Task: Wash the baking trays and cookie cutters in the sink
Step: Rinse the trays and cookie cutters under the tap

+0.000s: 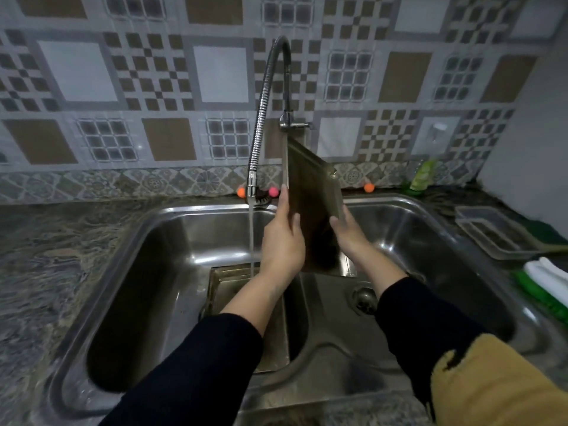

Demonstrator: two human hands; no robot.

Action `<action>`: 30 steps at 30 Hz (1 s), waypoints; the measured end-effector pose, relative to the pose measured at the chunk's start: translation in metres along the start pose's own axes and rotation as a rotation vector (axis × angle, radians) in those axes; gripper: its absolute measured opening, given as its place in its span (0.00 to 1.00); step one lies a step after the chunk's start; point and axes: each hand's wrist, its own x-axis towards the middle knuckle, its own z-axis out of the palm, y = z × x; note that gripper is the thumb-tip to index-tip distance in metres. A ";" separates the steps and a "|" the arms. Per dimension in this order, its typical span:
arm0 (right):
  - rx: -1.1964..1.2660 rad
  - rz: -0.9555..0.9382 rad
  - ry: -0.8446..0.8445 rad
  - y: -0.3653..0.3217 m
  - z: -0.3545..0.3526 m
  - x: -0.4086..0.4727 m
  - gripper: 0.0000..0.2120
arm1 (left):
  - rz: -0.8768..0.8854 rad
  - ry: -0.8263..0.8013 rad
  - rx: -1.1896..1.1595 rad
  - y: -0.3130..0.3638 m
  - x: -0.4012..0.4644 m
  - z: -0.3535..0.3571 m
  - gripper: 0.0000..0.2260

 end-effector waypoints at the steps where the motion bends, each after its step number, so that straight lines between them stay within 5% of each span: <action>1: -0.044 0.042 0.037 0.004 -0.006 0.000 0.28 | 0.000 -0.011 -0.041 -0.002 -0.002 0.005 0.25; 8: -0.230 0.171 0.039 0.058 -0.058 -0.002 0.34 | -0.070 -0.181 0.004 -0.039 -0.012 0.058 0.25; 14: -0.305 0.385 -0.006 0.127 -0.092 0.004 0.39 | -0.265 -0.453 0.511 -0.073 -0.016 0.088 0.30; 21: -0.654 0.531 -0.074 0.179 -0.081 0.024 0.40 | -0.172 -0.329 0.808 -0.088 -0.021 0.104 0.33; 30: -0.721 0.477 -0.085 0.199 -0.054 0.048 0.41 | -0.159 -0.303 0.874 -0.092 -0.019 0.107 0.32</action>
